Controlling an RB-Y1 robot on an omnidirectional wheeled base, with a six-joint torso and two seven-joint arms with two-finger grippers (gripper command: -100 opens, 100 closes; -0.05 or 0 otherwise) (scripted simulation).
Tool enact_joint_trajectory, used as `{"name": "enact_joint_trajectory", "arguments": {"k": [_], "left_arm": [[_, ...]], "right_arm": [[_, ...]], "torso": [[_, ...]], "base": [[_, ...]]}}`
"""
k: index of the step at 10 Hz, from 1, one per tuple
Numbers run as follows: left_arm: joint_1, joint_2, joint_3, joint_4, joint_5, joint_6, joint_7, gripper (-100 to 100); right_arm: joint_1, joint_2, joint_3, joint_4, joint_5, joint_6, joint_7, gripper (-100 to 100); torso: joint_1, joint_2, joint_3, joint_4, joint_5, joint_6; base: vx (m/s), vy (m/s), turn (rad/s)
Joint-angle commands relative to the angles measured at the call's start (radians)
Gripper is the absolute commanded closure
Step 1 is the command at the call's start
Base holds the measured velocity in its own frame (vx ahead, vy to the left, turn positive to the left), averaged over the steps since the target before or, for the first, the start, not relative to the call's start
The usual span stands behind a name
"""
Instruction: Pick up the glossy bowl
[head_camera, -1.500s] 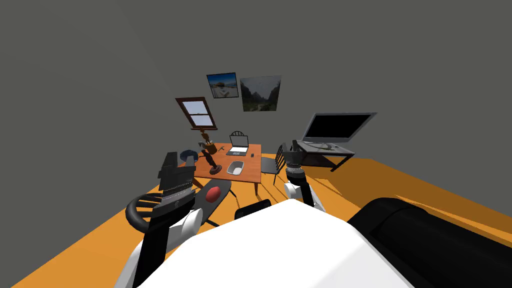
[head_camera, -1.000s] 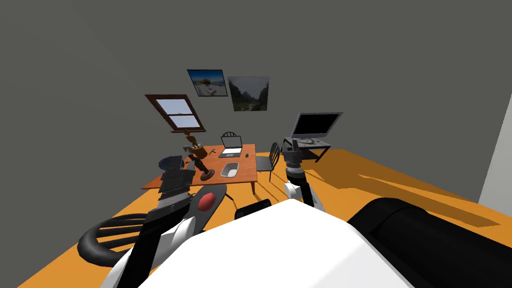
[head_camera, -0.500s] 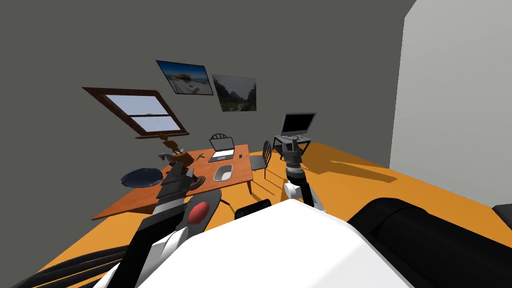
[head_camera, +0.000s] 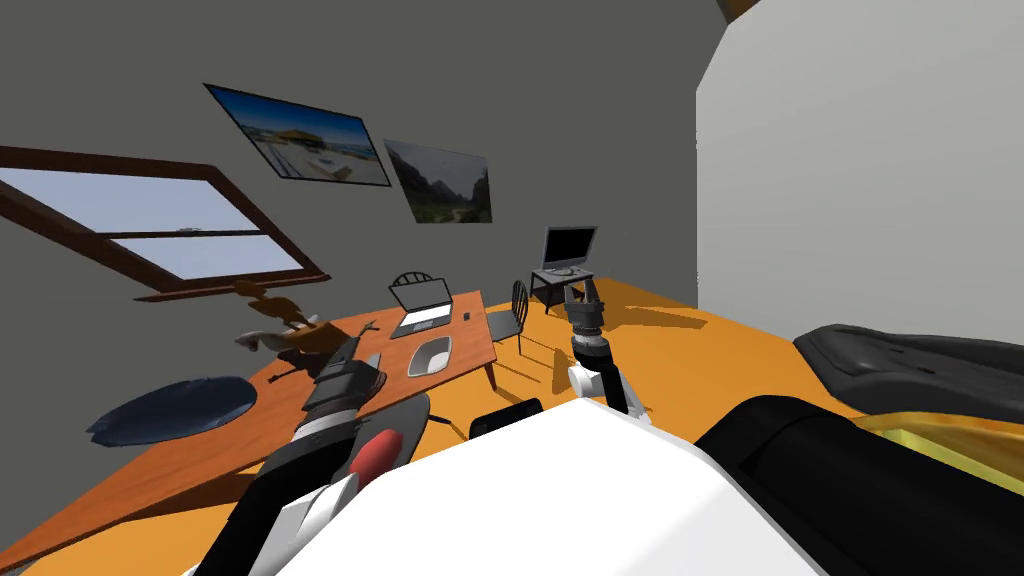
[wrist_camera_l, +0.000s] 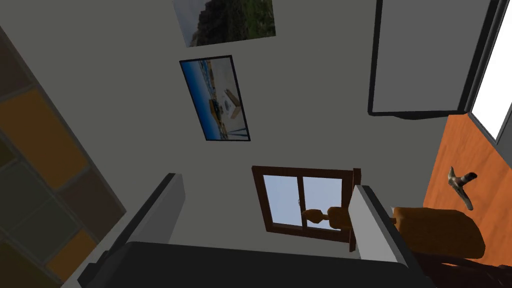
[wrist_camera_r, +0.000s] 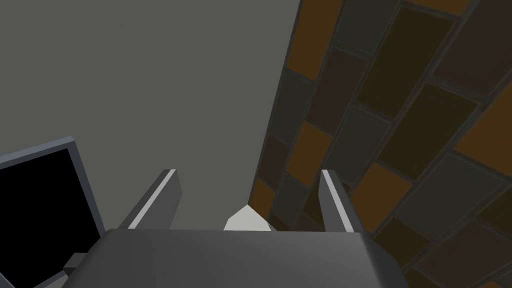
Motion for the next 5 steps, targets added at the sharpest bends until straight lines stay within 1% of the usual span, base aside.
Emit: {"name": "enact_joint_trajectory", "arguments": {"k": [1, 2, 3, 4, 5], "left_arm": [[0.028, -0.009, -0.005, 0.000, 0.001, 0.019, 0.007, -100], [0.048, -0.007, 0.007, 0.005, 0.014, 0.058, 0.025, -100], [0.068, -0.003, 0.020, 0.011, 0.028, 0.085, 0.044, -100], [0.088, 0.000, 0.032, 0.019, 0.043, 0.125, 0.063, -100], [0.088, 0.000, 0.032, 0.019, 0.043, 0.137, 0.063, -100]], "right_arm": [[0.000, 0.000, 0.000, 0.000, 0.000, 0.000, 0.000, 0], [0.000, 0.000, 0.000, 0.000, 0.000, 0.000, 0.000, 0], [0.000, 0.000, 0.000, 0.000, 0.000, 0.000, 0.000, 0], [0.000, 0.000, 0.000, 0.000, 0.000, 0.000, 0.000, 0], [0.000, 0.000, 0.000, 0.000, 0.000, 0.000, 0.000, 0]], "torso": [[0.000, 0.000, 0.000, 0.000, 0.000, 0.000], [0.000, 0.000, 0.000, 0.000, 0.000, -0.001], [0.000, 0.000, 0.000, 0.000, 0.000, 0.000], [0.001, 0.000, 0.000, 0.000, 0.000, 0.000], [0.001, 0.000, 0.000, 0.000, 0.000, 0.000]], "base": [[-0.023, 0.034, -0.184], [-0.028, 0.031, -0.316], [-0.033, 0.037, -0.477], [-0.030, 0.039, -0.481], [-0.023, 0.032, -0.150]]}}
